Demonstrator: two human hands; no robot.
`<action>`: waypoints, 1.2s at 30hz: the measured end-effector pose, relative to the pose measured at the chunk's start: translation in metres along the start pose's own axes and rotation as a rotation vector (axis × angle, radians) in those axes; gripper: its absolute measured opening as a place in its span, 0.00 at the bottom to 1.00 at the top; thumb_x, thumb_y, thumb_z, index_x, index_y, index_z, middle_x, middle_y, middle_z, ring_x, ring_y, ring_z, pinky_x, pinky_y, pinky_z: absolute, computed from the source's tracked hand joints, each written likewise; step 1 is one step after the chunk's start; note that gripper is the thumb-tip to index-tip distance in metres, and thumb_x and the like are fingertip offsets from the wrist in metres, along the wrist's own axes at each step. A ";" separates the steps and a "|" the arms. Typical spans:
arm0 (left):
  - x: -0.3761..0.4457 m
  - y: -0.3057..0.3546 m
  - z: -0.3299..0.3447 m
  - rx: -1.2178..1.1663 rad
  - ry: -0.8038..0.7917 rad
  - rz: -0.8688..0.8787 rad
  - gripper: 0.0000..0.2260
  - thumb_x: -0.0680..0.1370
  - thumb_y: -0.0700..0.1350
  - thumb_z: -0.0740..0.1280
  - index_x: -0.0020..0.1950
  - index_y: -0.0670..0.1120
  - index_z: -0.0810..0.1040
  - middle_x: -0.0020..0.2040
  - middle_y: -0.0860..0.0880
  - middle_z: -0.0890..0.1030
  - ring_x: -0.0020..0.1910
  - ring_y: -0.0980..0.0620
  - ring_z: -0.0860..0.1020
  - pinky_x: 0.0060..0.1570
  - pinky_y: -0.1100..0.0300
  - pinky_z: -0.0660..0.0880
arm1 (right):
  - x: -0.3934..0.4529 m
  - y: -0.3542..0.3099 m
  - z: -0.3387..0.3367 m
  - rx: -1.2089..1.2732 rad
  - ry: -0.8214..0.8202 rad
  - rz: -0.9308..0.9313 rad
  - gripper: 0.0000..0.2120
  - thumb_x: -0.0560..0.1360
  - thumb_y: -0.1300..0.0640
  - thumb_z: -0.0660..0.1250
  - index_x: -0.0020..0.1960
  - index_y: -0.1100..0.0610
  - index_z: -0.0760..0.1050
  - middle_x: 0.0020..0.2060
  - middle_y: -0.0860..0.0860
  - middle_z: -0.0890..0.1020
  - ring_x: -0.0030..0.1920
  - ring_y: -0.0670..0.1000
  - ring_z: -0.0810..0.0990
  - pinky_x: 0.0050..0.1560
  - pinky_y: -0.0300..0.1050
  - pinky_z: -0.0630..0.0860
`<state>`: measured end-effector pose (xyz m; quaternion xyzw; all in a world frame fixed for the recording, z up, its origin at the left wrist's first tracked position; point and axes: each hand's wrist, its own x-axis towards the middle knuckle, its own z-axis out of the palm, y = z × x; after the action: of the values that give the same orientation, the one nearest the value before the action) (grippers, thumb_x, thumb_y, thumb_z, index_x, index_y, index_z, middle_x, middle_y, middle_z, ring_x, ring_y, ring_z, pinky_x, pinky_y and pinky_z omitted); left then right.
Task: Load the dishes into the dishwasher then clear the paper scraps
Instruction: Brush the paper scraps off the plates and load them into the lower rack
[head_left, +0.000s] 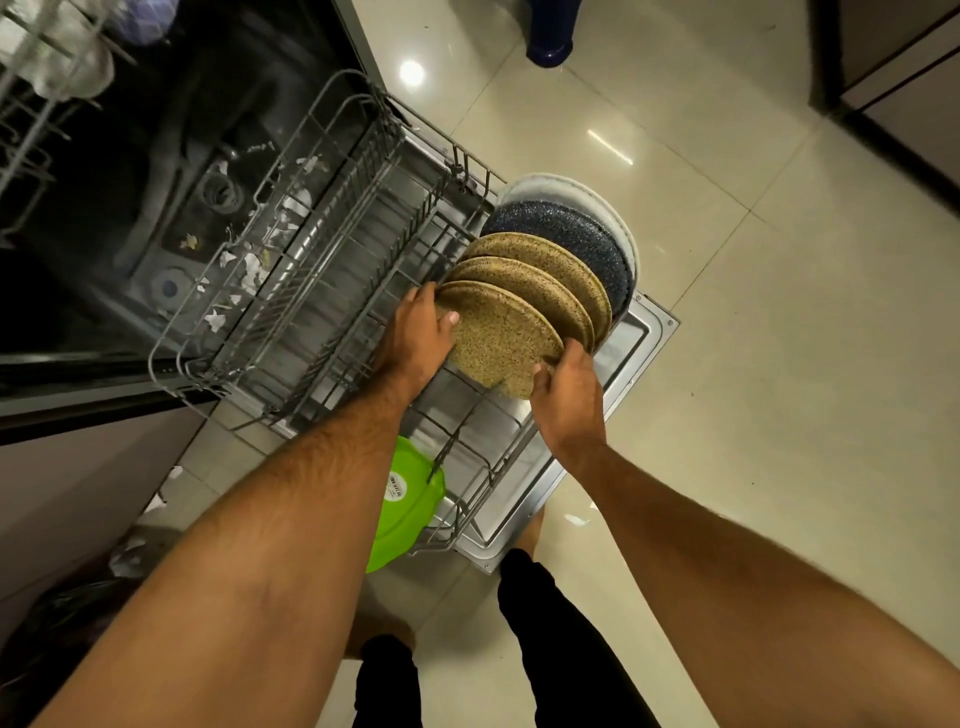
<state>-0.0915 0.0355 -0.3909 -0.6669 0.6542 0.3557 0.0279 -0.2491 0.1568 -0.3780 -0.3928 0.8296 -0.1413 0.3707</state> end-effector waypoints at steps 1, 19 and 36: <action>0.000 0.001 0.000 0.000 -0.001 -0.005 0.24 0.82 0.47 0.65 0.77 0.42 0.65 0.72 0.41 0.71 0.70 0.41 0.71 0.64 0.50 0.71 | 0.000 -0.001 -0.001 -0.001 0.007 0.003 0.15 0.83 0.55 0.63 0.68 0.58 0.67 0.61 0.57 0.76 0.61 0.57 0.77 0.61 0.47 0.73; -0.086 -0.045 -0.012 0.099 0.123 0.070 0.20 0.80 0.45 0.63 0.72 0.41 0.70 0.69 0.42 0.74 0.64 0.42 0.75 0.60 0.49 0.73 | -0.052 -0.007 0.018 -0.253 0.197 -0.078 0.27 0.81 0.52 0.64 0.75 0.63 0.62 0.68 0.60 0.71 0.68 0.58 0.69 0.70 0.54 0.72; -0.334 -0.197 -0.201 0.326 0.486 -0.053 0.28 0.79 0.51 0.62 0.76 0.38 0.65 0.72 0.39 0.70 0.73 0.41 0.67 0.78 0.46 0.56 | -0.281 -0.203 0.077 -0.603 0.075 -0.717 0.29 0.83 0.51 0.56 0.79 0.66 0.58 0.75 0.65 0.66 0.77 0.65 0.63 0.77 0.62 0.61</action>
<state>0.2085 0.2473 -0.1552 -0.7360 0.6727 0.0746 -0.0137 0.0350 0.2411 -0.1825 -0.7393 0.6586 -0.0274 0.1376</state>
